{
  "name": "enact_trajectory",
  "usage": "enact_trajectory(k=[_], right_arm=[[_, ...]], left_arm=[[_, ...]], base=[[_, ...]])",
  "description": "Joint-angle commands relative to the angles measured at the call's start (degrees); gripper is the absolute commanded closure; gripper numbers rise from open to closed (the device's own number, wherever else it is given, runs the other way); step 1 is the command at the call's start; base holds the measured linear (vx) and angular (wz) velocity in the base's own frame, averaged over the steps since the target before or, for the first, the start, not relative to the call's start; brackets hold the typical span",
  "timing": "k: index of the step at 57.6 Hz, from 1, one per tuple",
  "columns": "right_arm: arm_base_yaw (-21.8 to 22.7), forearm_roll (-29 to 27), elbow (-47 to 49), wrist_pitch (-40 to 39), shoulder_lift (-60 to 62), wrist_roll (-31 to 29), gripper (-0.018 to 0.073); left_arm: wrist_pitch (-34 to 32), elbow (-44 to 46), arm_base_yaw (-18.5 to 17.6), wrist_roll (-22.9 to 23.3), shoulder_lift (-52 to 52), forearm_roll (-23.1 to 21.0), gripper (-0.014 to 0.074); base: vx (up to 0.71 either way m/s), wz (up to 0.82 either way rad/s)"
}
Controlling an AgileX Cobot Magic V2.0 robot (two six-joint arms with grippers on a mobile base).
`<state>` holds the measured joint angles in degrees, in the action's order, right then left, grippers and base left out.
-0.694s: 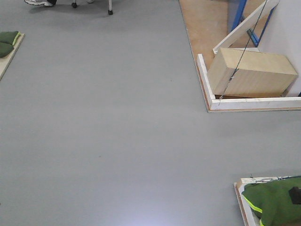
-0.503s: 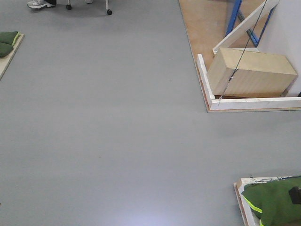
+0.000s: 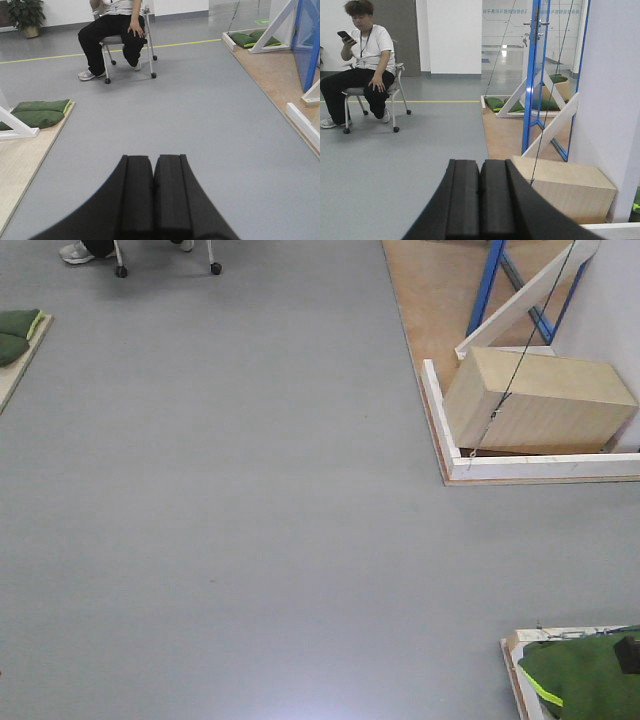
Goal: Move to blue door and open it
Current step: 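Drive the base forward toward the blue door beside the wooden platform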
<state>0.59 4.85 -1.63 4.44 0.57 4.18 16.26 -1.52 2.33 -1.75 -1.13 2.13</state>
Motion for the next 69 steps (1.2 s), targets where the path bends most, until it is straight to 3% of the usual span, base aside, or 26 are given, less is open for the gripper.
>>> enact_trajectory(k=[1,57,69], right_arm=[[0.29,0.64,-1.14,-4.79,0.96,-0.38,0.0557],[-0.29,0.64,-1.14,-4.84,1.06,-0.38,0.0557],[2.05,0.64,-1.14,-4.84,1.08,-0.38,0.0557]], left_arm=[[-4.94,-0.26,0.12,0.14,-0.48,-0.45,0.0526],[-4.94,-0.26,-0.11,0.14,-0.5,-0.45,0.0526],[-4.94,-0.26,-1.46,0.14,-0.5,-0.45,0.0526]], base=[[0.1,0.0],[0.19,0.02],[0.29,0.14]])
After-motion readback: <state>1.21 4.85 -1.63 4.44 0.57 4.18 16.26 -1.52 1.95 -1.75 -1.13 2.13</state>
